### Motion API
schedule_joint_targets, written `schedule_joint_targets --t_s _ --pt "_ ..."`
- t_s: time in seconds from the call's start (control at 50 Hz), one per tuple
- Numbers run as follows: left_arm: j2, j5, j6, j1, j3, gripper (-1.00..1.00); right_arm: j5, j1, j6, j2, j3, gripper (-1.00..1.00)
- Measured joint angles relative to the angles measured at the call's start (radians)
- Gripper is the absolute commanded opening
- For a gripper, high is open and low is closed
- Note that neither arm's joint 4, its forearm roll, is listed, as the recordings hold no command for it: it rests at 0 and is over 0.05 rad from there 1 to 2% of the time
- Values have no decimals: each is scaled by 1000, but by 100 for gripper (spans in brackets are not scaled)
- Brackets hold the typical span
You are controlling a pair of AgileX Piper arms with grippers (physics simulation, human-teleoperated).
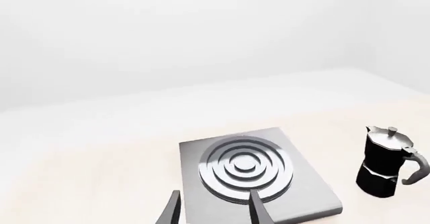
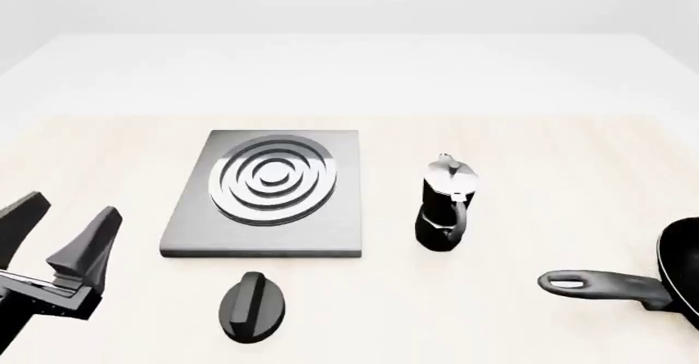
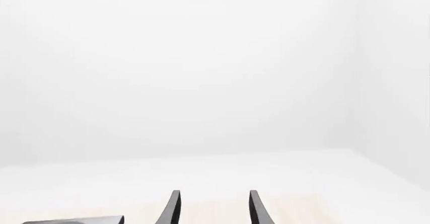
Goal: Put the frying pan on the stove.
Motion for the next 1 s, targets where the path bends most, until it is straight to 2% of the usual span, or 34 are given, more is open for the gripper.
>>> schedule_joint_targets --t_s 0.56,1.0 --pt "462 -237 87 -355 -221 100 58 -16 14 0 -107 100" --pt "689 -294 124 -573 -361 100 88 -31 31 0 -165 100"
